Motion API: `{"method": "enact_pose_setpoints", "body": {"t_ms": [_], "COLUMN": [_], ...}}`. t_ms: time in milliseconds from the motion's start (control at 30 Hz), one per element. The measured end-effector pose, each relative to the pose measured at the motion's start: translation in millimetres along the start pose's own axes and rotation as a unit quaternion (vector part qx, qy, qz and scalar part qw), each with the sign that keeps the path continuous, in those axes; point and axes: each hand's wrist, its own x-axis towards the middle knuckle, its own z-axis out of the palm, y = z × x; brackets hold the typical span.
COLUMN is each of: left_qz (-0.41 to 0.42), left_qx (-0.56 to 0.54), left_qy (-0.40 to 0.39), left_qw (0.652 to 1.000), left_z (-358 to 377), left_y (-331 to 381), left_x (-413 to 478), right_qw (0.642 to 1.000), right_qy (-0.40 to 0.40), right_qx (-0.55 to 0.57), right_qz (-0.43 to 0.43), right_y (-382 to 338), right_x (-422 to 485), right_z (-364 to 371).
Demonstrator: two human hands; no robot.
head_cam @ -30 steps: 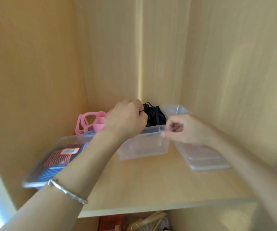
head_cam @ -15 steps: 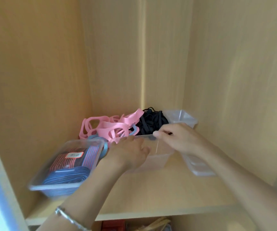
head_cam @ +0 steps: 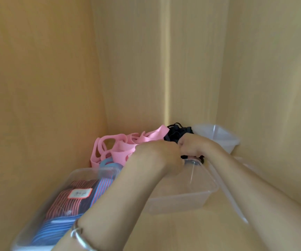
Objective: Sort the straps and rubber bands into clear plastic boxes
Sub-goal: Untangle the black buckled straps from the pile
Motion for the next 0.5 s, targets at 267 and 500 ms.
{"method": "enact_pose_setpoints", "body": {"t_ms": [267, 500], "left_qz": [0.004, 0.004], "left_qx": [-0.017, -0.009], "left_qy": [0.018, 0.043], "left_qw": [1.000, 0.999], "left_z": [-11.6, -1.3], "left_y": [-3.5, -30.1], "left_x": [14.9, 16.1], "right_qw": [0.978, 0.936], "right_qy": [0.119, 0.160], "right_qx": [0.160, 0.299], "right_qz": [-0.054, -0.089], "right_y": [15.7, -7.9], "right_x": [3.2, 7.5], "right_z": [-13.0, -32.8]}}
